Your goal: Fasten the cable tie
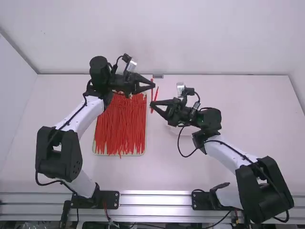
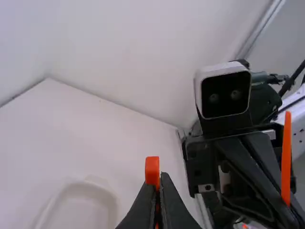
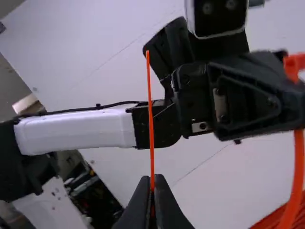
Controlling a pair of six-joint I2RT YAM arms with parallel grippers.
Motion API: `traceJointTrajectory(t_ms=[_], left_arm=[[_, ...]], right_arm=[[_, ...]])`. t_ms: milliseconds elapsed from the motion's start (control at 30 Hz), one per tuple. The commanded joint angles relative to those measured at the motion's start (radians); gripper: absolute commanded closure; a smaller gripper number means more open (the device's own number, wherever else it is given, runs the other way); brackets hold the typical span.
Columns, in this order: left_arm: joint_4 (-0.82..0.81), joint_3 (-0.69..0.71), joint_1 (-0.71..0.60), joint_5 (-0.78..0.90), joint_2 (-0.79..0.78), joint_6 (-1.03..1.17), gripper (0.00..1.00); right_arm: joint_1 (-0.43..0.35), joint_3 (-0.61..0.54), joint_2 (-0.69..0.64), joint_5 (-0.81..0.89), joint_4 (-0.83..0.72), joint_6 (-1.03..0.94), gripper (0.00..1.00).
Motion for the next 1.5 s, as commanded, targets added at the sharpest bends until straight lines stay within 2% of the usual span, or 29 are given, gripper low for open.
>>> traceJointTrajectory(t_ms=[0, 233, 533, 867, 1000, 1467], left_arm=[[0.01, 0.023, 0.002, 0.032, 0.001, 0.111, 0.99], [0.005, 0.023, 0.002, 0.093, 0.001, 0.22, 0.99], [-0.021, 0.023, 0.002, 0.095, 0.001, 0.303, 0.99], [-0.314, 0.023, 0.023, 0.095, 0.001, 0.712, 0.99], [-0.369, 0.023, 0.043, 0.095, 0.001, 0.771, 0.99], [-0.354, 0.011, 0.028, 0.098, 0.0, 0.826, 0.99]], right_arm=[[0.021, -0.006, 0.006, 0.004, -0.008, 0.115, 1.0], [0.055, -0.005, 0.006, 0.02, -0.07, 0.155, 1.0], [0.085, -0.005, 0.006, 0.013, -0.13, 0.222, 1.0], [0.111, -0.005, 0.006, -0.006, -0.136, 0.34, 1.0], [0.108, -0.005, 0.006, 0.001, -0.166, 0.339, 1.0], [0.109, -0.005, 0.006, 0.057, -0.207, 0.324, 1.0]])
